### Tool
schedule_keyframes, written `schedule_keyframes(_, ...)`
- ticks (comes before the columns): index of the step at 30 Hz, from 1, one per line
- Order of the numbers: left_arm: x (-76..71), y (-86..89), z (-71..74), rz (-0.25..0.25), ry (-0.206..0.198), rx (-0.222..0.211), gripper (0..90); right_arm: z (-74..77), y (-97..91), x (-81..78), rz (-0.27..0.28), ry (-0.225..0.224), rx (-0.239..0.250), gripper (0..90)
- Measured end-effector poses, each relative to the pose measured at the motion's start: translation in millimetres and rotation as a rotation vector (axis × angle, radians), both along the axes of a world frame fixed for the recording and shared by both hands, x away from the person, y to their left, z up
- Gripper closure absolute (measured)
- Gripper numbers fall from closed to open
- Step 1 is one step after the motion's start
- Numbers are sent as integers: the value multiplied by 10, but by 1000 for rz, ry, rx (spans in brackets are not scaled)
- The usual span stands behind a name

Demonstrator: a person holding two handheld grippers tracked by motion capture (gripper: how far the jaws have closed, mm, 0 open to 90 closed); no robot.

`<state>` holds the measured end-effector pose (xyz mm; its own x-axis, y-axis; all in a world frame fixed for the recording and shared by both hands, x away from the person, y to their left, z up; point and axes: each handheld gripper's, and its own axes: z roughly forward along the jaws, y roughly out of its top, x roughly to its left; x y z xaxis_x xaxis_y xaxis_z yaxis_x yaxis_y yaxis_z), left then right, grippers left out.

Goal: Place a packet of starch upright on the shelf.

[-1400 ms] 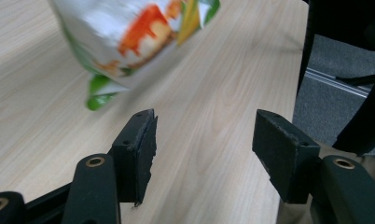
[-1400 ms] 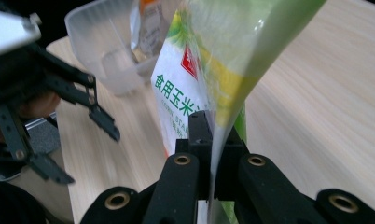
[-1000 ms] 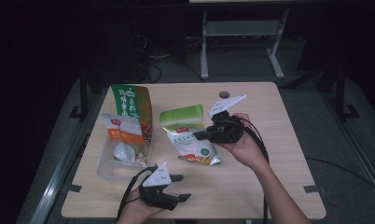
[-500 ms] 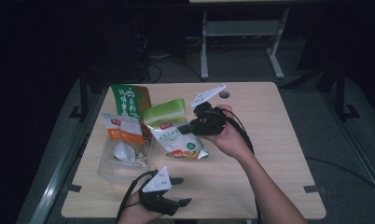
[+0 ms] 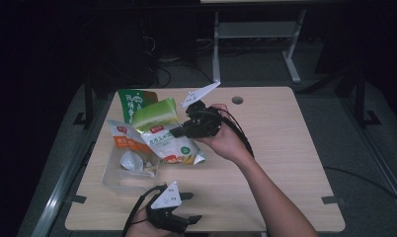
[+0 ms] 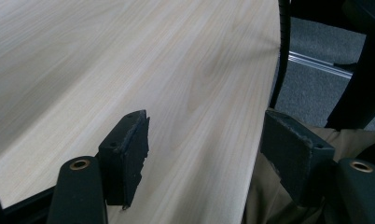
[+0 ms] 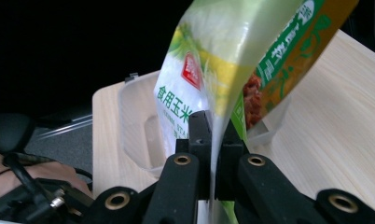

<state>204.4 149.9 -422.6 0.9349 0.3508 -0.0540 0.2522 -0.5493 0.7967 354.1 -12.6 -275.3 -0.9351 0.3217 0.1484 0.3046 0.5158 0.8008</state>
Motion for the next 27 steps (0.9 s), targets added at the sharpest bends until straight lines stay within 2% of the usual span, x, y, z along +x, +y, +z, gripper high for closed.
schedule_keyframes(3,-16,-9,4,1,2,-4,318,57,21,-26,8,-12,-5,881)
schedule_keyframes(8,-40,-8,12,1,1,-3,318,122,62,-76,12,-6,-3,881)
schedule_keyframes(13,-58,-11,12,0,-1,-12,317,138,186,-100,25,-3,5,881)
schedule_keyframes(14,-63,-13,8,-2,0,-16,317,141,221,-109,26,14,11,881)
schedule_keyframes(16,-66,-11,5,-2,1,-19,317,135,304,-100,37,8,15,881)
schedule_keyframes(20,-63,13,3,-1,-1,-15,315,108,471,-78,52,31,19,881)
schedule_keyframes(21,-64,16,-5,4,3,-25,314,89,535,-68,58,33,13,881)
schedule_keyframes(27,-70,57,-10,11,8,-20,314,-24,858,-41,100,45,-2,881)
